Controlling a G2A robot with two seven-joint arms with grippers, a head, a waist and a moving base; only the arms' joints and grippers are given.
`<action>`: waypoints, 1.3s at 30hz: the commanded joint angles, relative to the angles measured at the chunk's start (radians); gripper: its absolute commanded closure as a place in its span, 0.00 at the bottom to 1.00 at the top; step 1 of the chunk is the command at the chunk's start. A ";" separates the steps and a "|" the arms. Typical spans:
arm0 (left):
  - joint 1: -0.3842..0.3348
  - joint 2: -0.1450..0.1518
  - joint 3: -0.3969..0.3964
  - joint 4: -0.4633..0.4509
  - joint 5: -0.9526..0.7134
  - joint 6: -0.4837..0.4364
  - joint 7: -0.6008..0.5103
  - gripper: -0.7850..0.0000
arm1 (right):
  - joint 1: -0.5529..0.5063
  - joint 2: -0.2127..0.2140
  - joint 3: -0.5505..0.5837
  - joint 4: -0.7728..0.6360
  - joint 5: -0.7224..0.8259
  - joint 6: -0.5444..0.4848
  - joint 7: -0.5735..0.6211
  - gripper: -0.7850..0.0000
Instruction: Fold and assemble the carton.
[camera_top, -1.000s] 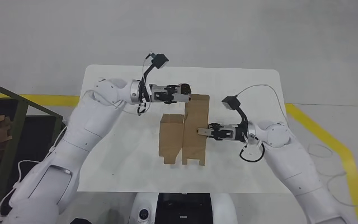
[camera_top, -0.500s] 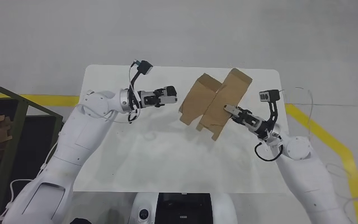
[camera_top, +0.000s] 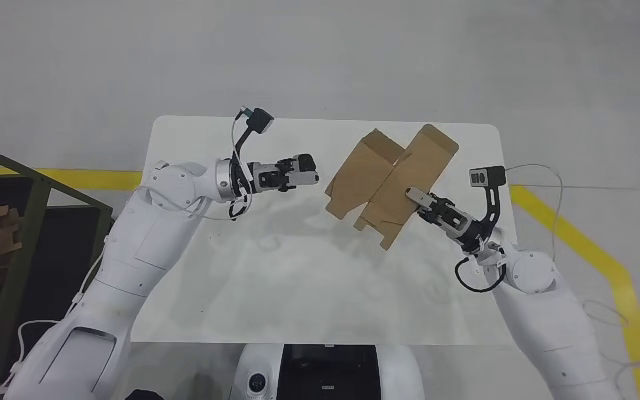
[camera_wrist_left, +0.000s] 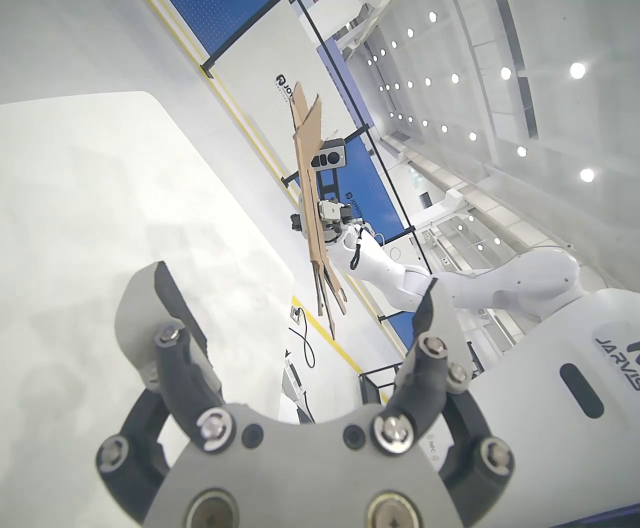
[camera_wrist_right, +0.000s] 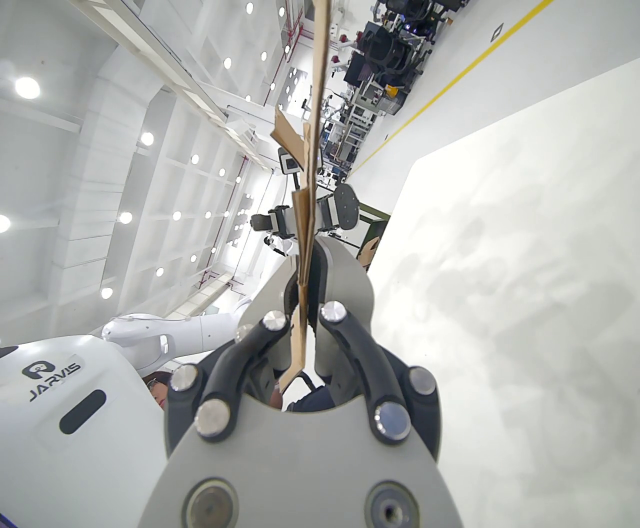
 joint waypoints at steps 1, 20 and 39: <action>0.000 0.000 0.000 0.000 0.000 0.000 0.000 0.00 | 0.000 0.000 0.000 0.000 0.000 0.000 0.000 1.00; 0.073 -0.021 0.012 -0.040 0.061 -0.052 0.271 0.00 | -0.107 -0.043 -0.068 -0.181 -0.121 0.300 -0.548 1.00; 0.065 -0.037 0.034 -0.006 0.072 -0.057 0.335 0.00 | -0.175 -0.060 -0.084 -0.257 -0.201 0.389 -0.763 1.00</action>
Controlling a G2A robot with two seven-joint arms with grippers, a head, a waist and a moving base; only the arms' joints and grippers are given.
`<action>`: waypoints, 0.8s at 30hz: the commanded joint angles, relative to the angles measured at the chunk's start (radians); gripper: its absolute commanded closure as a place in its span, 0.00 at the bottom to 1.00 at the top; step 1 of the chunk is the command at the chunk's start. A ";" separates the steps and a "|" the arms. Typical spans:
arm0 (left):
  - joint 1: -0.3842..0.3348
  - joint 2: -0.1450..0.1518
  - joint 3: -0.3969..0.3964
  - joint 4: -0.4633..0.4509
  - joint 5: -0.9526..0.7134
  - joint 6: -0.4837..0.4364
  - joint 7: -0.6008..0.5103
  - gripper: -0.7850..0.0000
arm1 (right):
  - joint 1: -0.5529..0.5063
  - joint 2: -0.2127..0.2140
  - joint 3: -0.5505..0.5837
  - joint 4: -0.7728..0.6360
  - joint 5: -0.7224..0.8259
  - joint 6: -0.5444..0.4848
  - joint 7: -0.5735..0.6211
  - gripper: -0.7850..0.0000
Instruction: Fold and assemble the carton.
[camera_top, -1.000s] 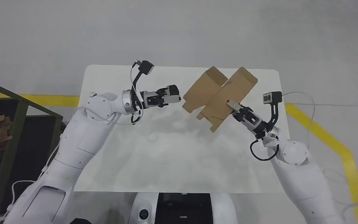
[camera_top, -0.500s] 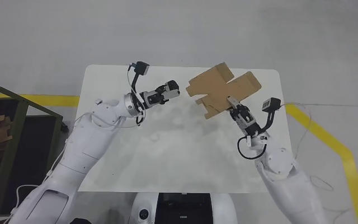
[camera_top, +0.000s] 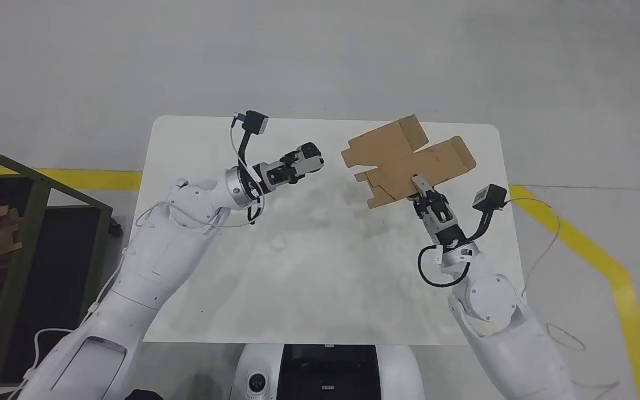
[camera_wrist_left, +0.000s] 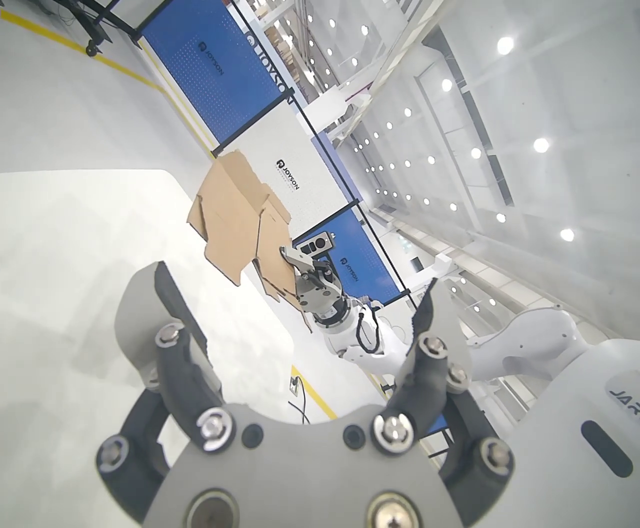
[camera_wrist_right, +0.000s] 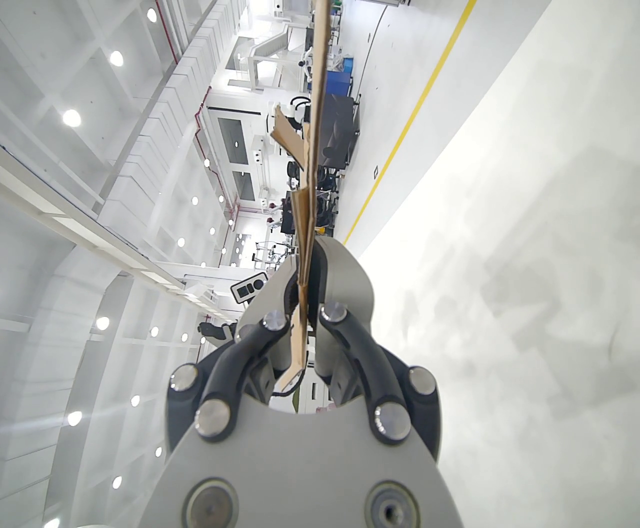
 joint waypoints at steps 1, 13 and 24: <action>0.000 0.000 0.000 0.000 0.000 0.000 0.000 0.00 | 0.000 0.000 0.000 0.000 0.000 0.000 0.000 1.00; 0.007 -0.012 0.020 -0.003 -0.001 0.087 0.018 0.00 | -0.011 -0.018 -0.027 -0.012 -0.011 0.011 -0.074 1.00; -0.030 -0.039 0.071 0.052 -0.082 0.093 -0.016 0.00 | -0.033 -0.040 -0.078 -0.043 -0.095 0.028 -0.138 1.00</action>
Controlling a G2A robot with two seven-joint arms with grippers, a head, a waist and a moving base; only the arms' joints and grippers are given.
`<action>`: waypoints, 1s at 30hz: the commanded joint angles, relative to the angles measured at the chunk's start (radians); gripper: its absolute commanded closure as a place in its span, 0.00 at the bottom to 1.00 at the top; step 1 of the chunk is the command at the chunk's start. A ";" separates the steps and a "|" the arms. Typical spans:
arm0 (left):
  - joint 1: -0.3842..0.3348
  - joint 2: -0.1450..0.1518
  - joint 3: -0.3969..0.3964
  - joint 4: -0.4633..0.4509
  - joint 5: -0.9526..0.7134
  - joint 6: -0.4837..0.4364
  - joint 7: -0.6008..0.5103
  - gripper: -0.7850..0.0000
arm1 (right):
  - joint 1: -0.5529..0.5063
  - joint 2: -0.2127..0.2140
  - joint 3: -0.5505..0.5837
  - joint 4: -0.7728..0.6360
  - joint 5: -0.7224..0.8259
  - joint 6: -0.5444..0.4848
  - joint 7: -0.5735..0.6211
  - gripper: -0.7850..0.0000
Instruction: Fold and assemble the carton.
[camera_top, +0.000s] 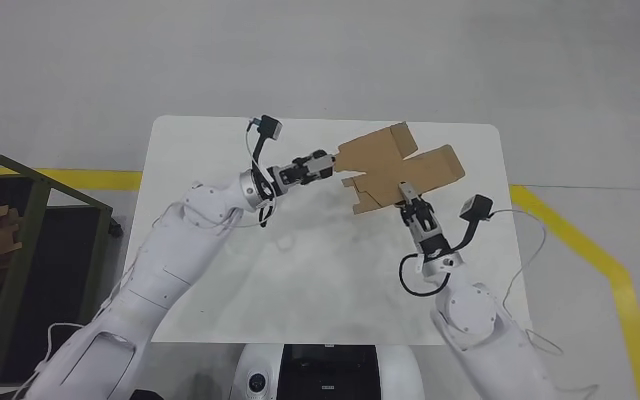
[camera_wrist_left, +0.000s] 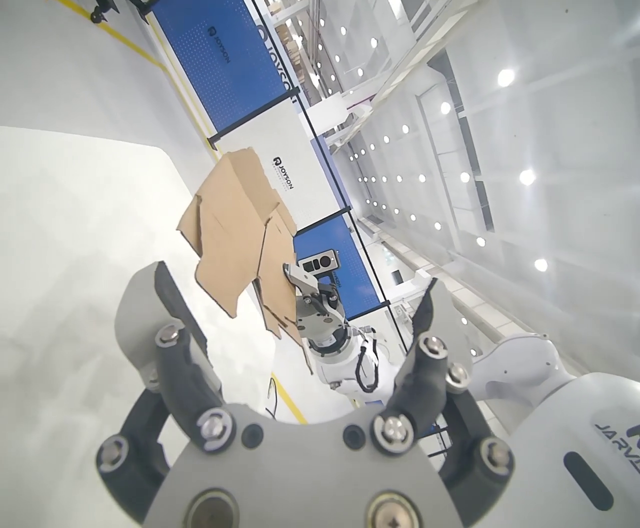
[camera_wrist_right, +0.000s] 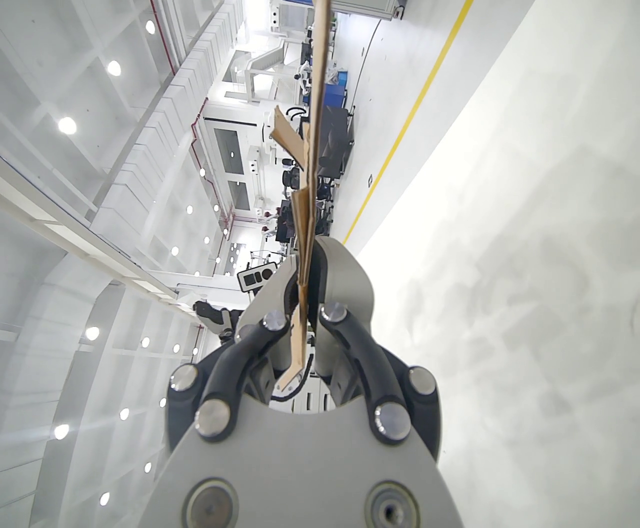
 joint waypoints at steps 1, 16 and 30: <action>-0.006 -0.004 0.007 0.011 -0.004 0.006 -0.008 0.00 | -0.002 -0.003 -0.002 -0.004 -0.001 0.001 -0.004 1.00; 0.012 -0.012 -0.021 -0.013 -0.081 -0.042 -0.056 0.00 | 0.001 -0.026 -0.025 0.004 -0.061 0.039 -0.026 1.00; -0.001 -0.029 -0.016 0.026 -0.073 -0.039 -0.019 0.00 | -0.027 -0.039 -0.032 -0.017 -0.143 0.002 -0.015 1.00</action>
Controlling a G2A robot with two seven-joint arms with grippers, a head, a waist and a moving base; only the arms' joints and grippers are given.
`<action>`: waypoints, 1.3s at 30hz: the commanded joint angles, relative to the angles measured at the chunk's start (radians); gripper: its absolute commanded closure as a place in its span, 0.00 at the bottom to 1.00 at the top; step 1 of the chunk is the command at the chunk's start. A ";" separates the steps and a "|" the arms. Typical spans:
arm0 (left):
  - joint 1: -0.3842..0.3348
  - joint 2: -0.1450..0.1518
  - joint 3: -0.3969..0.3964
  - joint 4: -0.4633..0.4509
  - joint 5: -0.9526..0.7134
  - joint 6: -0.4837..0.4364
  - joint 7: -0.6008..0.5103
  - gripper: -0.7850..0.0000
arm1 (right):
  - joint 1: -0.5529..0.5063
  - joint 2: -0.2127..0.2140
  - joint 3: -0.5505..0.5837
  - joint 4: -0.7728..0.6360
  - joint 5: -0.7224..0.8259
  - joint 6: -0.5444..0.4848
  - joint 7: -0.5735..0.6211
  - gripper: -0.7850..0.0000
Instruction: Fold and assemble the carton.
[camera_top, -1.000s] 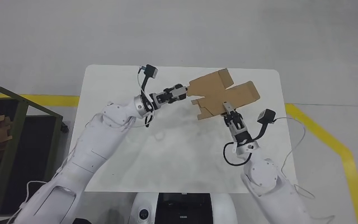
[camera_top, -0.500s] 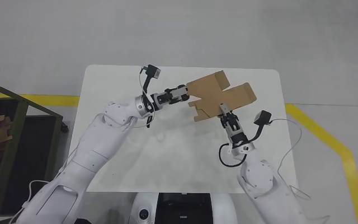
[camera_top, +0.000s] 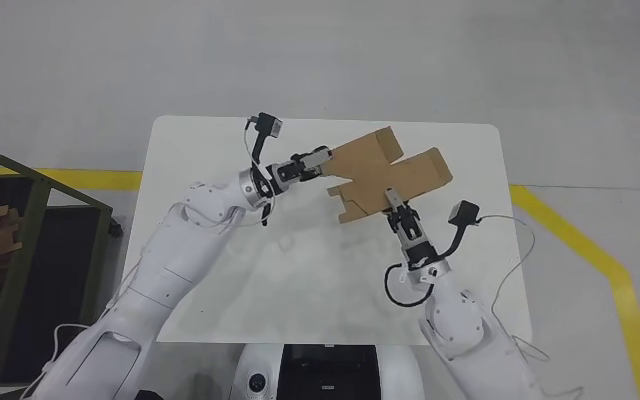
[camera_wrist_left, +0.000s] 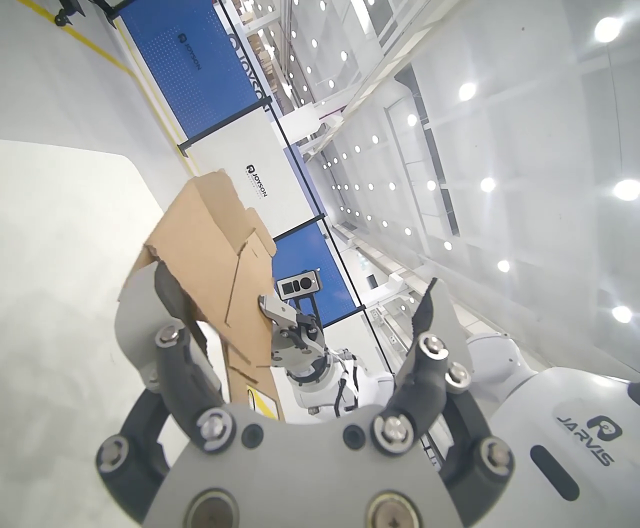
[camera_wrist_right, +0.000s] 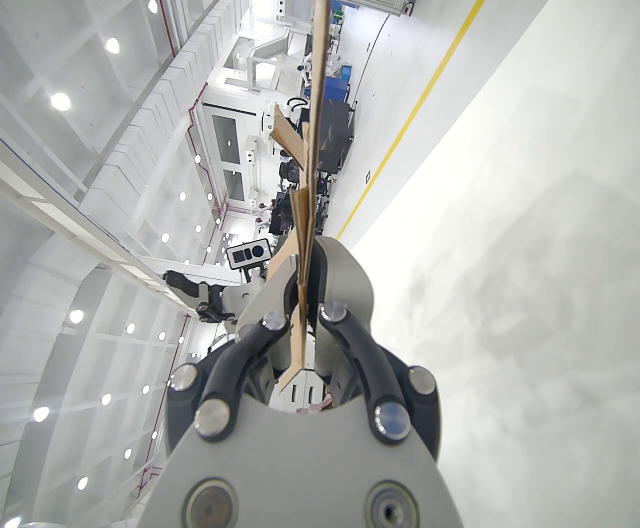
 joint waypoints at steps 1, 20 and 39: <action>-0.008 -0.005 0.007 0.016 -0.003 -0.003 0.002 0.00 | -0.004 -0.002 0.001 -0.001 -0.009 -0.003 0.002 1.00; -0.016 -0.020 0.007 0.047 0.018 0.032 -0.019 0.00 | -0.024 -0.017 0.012 -0.017 -0.074 0.001 -0.001 1.00; -0.023 -0.030 0.001 0.072 0.032 0.077 -0.050 0.47 | -0.015 -0.036 0.015 -0.007 -0.115 0.029 -0.010 1.00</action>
